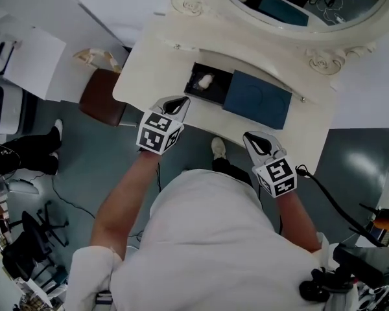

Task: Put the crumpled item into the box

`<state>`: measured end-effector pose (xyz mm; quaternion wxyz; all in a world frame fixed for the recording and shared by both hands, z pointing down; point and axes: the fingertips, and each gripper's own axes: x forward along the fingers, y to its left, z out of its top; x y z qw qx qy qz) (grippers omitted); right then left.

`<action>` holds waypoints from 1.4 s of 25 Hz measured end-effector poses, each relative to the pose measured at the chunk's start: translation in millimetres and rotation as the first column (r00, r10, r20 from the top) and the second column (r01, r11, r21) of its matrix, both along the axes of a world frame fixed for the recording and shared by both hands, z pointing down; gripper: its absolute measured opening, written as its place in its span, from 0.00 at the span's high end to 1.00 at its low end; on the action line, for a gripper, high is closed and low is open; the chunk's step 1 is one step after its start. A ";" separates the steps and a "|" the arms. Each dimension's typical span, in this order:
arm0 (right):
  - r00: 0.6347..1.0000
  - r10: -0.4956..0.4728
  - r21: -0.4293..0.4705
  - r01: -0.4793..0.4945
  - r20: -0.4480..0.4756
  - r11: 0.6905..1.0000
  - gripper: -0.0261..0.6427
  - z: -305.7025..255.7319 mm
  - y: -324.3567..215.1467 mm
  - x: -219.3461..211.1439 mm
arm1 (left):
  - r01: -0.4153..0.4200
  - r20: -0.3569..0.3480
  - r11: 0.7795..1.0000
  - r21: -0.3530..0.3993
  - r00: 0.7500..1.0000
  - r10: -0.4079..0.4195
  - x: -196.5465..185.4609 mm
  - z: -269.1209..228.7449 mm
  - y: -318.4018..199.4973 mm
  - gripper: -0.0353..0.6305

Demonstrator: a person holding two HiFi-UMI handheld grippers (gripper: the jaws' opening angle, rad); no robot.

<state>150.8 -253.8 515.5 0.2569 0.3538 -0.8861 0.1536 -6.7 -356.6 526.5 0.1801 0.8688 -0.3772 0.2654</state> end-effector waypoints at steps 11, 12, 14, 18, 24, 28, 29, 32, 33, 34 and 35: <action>1.000 0.023 0.023 -0.023 -0.014 0.999 0.96 -16.6 79.0 -67.8 | -0.031 -0.169 0.999 0.036 0.985 0.037 -64.4 -47.7 117.4 0.95; 1.000 0.025 0.024 -0.024 -0.015 0.999 0.96 -17.6 86.6 -73.8 | -0.040 -0.183 0.998 0.038 0.982 0.046 -68.0 -50.9 127.5 0.94; 0.999 0.025 0.027 -0.025 -0.019 0.999 0.96 -19.1 100.6 -84.6 | -0.059 -0.206 0.997 0.043 0.976 0.067 -73.6 -56.8 146.8 0.94; 0.999 0.023 0.037 -0.022 -0.027 0.999 0.96 -21.5 123.3 -100.7 | -0.091 -0.238 0.994 0.055 0.966 0.101 -81.9 -66.3 182.3 0.94; 0.999 0.010 0.049 -0.008 -0.031 0.999 0.96 -24.5 149.8 -123.0 | -0.113 -0.263 0.992 0.061 0.957 0.125 -99.5 -74.7 224.2 0.94; 0.999 0.001 0.057 0.001 -0.038 0.998 0.96 -27.2 163.2 -133.4 | -0.105 -0.267 0.992 0.076 0.956 0.122 -111.1 -79.2 241.1 0.94; 0.999 0.000 0.058 0.002 -0.040 0.998 0.96 -27.7 165.3 -135.0 | -0.105 -0.269 0.991 0.078 0.955 0.123 -112.3 -79.6 244.5 0.94; 0.999 -0.004 0.061 0.007 -0.046 0.998 0.96 -28.4 170.5 -138.5 | -0.114 -0.271 0.990 0.081 0.953 0.132 -113.3 -79.6 253.8 0.94; 0.999 -0.005 0.062 0.008 -0.048 0.998 0.96 -28.5 172.4 -139.5 | -0.116 -0.273 0.990 0.081 0.953 0.134 -113.5 -79.6 256.8 0.94; 0.999 -0.005 0.063 0.009 -0.049 0.998 0.96 -28.6 174.6 -140.7 | -0.118 -0.274 0.990 0.080 0.952 0.136 -114.1 -79.8 260.0 0.94; 0.999 -0.005 0.063 0.008 -0.049 0.998 0.96 -29.1 176.9 -142.2 | -0.120 -0.276 0.990 0.079 0.951 0.137 -115.1 -80.2 263.1 0.94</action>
